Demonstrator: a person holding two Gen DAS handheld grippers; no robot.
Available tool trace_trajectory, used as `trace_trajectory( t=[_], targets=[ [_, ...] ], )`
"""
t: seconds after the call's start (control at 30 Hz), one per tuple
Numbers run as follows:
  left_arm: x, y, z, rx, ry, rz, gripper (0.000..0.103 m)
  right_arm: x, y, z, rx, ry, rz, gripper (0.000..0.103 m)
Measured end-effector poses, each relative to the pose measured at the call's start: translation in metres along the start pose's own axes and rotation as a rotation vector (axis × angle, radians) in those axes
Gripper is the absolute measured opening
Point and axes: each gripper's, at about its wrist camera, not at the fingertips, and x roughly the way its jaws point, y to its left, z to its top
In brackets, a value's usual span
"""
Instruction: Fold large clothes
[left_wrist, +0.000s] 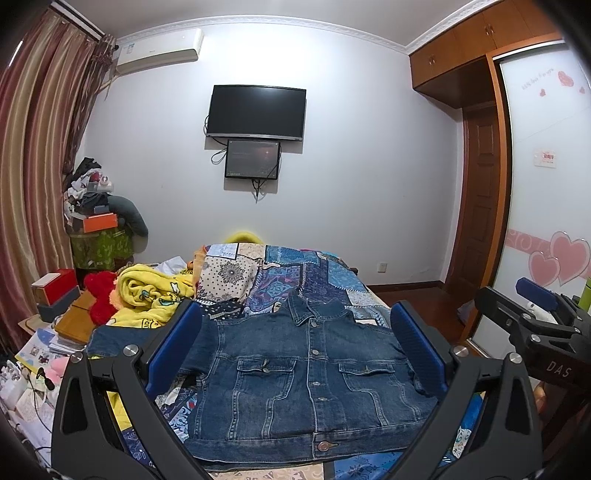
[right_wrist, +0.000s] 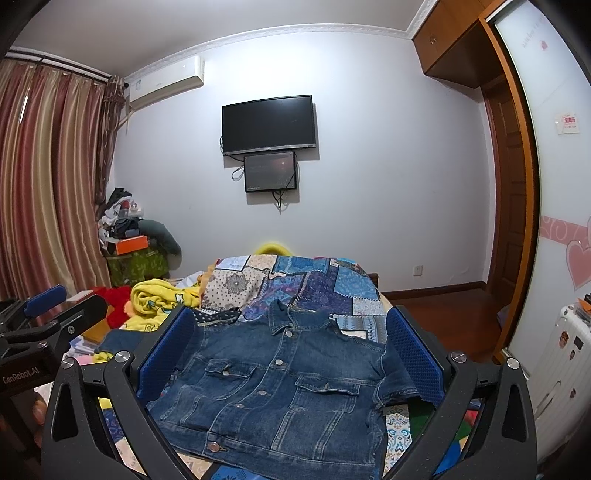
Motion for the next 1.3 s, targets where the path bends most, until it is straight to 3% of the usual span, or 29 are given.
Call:
trace_trajectory(
  t=[0.4, 0.77, 0.93, 1.13, 1.3],
  targets=[
    [0.032, 0.016, -0.008, -0.031, 0.058, 0.001, 0.103, 0.024, 0.004, -0.007, -0.018, 0.057, -0.007, 0.103],
    [0.107, 0.066, -0.037, -0.131, 0.200, 0.060, 0.103, 0.083, 0.012, -0.030, -0.036, 0.220, -0.010, 0.103],
    [0.145, 0.108, -0.060, -0.200, 0.263, 0.149, 0.103, 0.120, 0.014, -0.044, -0.047, 0.323, -0.013, 0.103],
    [0.190, 0.179, -0.088, -0.217, 0.335, 0.338, 0.103, 0.157, 0.010, -0.067, -0.054, 0.457, -0.036, 0.103],
    [0.222, 0.258, -0.110, -0.337, 0.391, 0.376, 0.103, 0.181, 0.004, -0.074, -0.052, 0.507, -0.067, 0.103]
  ],
)
